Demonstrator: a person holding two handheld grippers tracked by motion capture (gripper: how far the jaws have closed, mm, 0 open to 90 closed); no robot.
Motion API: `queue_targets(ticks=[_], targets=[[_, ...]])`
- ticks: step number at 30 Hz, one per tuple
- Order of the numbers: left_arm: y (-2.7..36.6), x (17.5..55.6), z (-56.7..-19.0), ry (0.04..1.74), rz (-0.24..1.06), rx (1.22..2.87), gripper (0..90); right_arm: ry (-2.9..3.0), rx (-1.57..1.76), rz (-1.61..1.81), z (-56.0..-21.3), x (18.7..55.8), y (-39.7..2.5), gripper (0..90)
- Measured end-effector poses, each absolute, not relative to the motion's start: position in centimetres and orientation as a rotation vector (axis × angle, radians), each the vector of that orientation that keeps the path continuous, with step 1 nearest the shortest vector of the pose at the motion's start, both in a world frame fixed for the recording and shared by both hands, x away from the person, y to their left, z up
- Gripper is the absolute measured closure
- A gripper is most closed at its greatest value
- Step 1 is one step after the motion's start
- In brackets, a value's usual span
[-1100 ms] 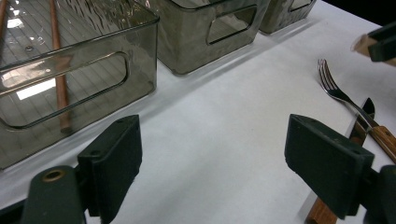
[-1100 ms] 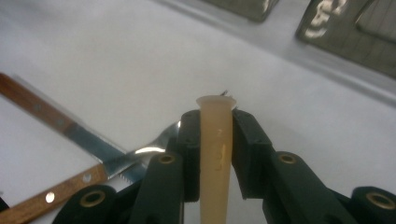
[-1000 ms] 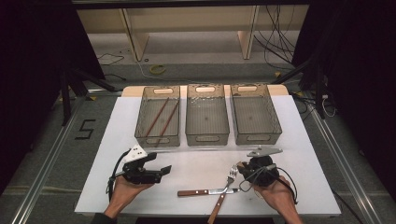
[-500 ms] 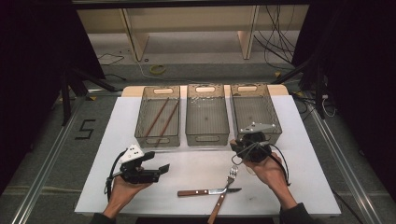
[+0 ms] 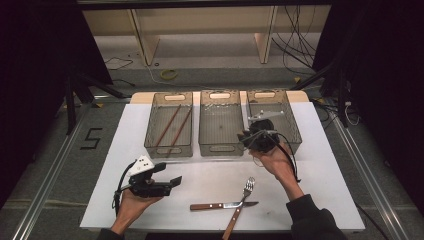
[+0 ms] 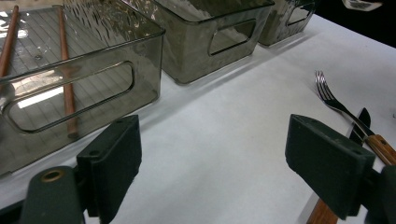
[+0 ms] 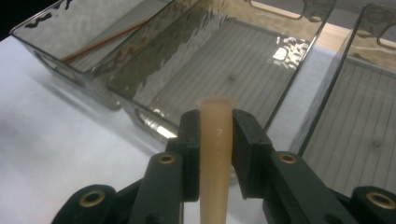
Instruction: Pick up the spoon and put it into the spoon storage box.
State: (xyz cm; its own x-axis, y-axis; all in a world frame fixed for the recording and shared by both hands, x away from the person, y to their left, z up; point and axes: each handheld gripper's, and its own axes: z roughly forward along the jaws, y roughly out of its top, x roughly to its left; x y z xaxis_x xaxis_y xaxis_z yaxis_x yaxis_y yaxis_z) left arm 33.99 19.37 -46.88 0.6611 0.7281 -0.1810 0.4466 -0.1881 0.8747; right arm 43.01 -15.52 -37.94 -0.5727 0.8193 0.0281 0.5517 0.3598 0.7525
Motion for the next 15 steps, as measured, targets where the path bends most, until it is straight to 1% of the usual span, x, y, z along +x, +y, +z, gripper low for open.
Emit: queue_targets(ticks=[15], targets=[[19.8,34.1,-46.9,0.935,0.358,1.820,18.0,2.247,1.203,1.044,-36.9,47.5,-12.6,74.7]])
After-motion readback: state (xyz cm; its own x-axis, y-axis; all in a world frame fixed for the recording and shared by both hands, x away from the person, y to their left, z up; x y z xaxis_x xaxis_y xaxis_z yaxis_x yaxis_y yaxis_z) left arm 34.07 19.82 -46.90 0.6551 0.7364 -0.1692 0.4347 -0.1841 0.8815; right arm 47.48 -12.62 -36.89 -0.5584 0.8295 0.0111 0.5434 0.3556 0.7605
